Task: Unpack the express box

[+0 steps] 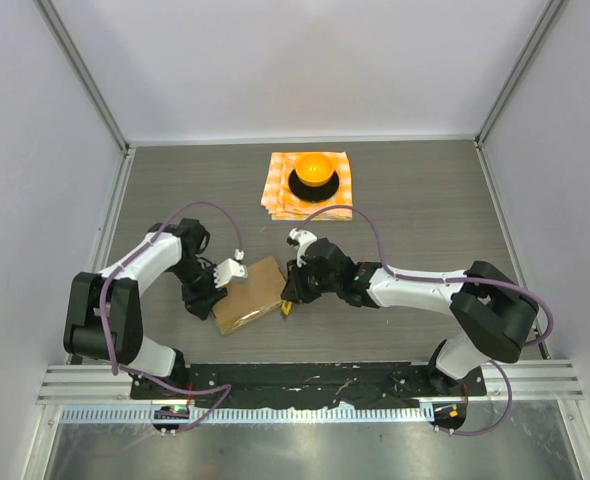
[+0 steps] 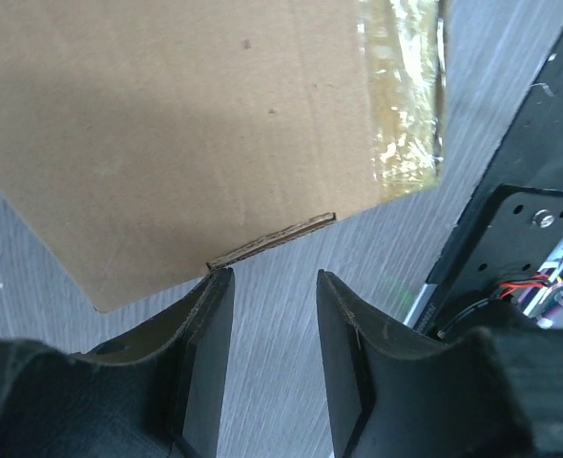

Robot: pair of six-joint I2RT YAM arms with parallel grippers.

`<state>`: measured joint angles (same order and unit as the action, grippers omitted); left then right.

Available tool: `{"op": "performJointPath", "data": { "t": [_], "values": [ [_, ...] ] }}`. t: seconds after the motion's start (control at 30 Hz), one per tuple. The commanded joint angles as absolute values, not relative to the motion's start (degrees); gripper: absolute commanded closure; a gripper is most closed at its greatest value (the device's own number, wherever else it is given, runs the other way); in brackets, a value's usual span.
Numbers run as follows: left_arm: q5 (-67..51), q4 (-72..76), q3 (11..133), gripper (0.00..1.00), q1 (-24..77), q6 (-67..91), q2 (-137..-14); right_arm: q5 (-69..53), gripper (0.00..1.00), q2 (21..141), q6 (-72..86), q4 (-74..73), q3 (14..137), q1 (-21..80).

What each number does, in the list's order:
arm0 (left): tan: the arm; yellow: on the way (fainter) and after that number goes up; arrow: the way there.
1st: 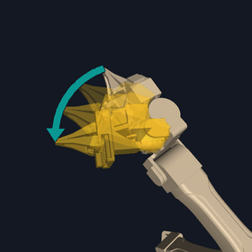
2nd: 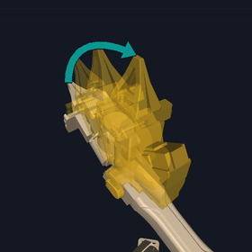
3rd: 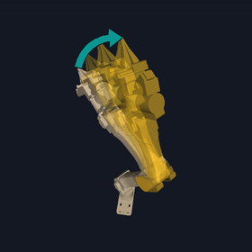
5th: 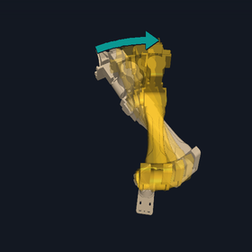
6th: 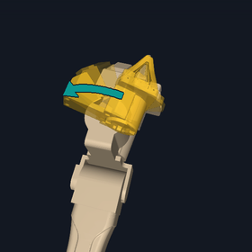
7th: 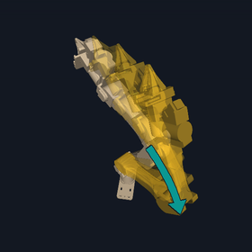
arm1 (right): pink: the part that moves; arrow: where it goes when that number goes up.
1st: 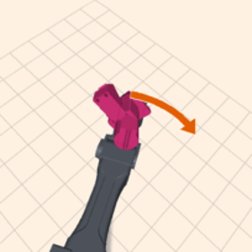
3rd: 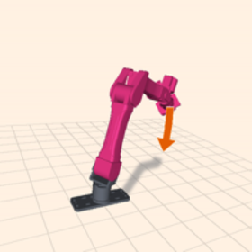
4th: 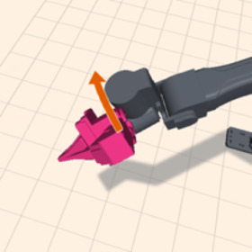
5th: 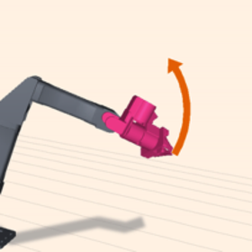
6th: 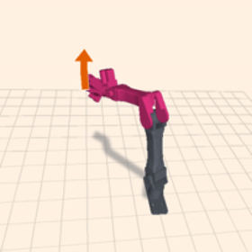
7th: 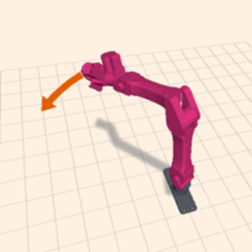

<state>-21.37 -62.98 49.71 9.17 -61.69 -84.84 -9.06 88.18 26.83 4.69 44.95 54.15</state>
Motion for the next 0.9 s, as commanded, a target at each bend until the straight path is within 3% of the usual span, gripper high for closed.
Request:
{"op": "performJointPath", "data": {
  "t": [0.0,0.87],
  "values": [
    [-24.8,-65.7,51.2,0.56,12.2,-59.6,-82.9,-5.5,0.99,88.0,25.8,8.5,48.2,53.5],
    [-38.1,-73.0,54.6,0.55,25.6,-58.7,-86.7,-4.0,0.99,97.6,18.0,10.4,57.6,47.0]
  ]
}}
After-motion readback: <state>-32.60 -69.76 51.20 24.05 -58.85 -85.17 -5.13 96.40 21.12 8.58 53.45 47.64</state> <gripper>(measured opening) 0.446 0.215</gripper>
